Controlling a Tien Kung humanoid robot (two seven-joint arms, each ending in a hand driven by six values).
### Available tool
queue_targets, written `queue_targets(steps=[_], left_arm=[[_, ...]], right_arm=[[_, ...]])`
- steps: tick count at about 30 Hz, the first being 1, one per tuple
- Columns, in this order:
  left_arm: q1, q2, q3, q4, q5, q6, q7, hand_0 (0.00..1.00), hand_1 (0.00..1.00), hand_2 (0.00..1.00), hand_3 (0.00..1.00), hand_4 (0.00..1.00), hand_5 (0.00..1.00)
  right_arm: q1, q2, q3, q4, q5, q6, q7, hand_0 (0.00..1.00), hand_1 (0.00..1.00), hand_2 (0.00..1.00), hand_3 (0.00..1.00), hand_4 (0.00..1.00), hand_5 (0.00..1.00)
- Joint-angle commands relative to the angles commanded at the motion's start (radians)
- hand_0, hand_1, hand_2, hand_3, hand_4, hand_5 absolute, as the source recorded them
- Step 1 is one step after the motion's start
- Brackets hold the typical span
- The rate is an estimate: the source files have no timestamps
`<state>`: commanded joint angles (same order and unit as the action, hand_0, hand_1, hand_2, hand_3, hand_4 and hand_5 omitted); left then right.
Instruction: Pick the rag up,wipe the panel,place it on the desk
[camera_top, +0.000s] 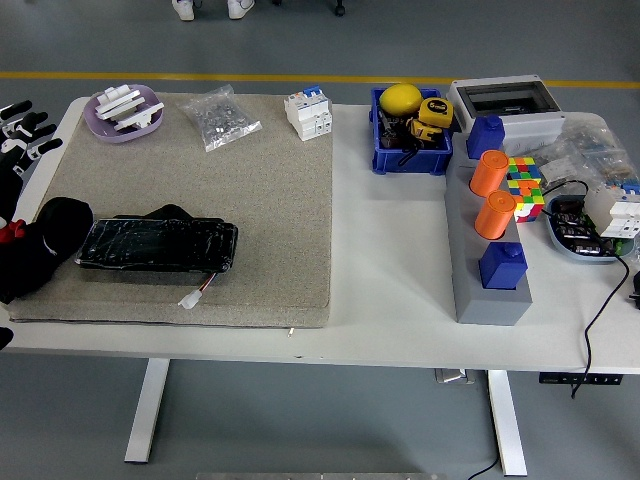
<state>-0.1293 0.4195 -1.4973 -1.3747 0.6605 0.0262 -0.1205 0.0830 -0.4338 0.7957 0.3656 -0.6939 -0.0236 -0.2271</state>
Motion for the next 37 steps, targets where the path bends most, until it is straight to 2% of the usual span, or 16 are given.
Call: queue_targets(steps=[20, 37], left_arm=[[0.009, -0.012, -0.001, 0.007, -0.004, -0.006, -0.002, 0.548, 0.626, 0.609, 0.6, 0.724, 0.194], [0.025, -0.006, -0.021, 0.002, -0.009, -0.005, -0.003, 0.548, 0.626, 0.609, 0.6, 0.726, 0.189]], right_arm=[[0.002, -0.004, -0.001, 0.0, 0.003, 0.004, -0.002, 0.759, 0.611, 0.629, 0.616, 0.998, 0.64], [-0.002, -0.005, -0.006, -0.005, 0.005, 0.023, -0.009, 0.76, 0.611, 0.632, 0.617, 0.998, 0.639]])
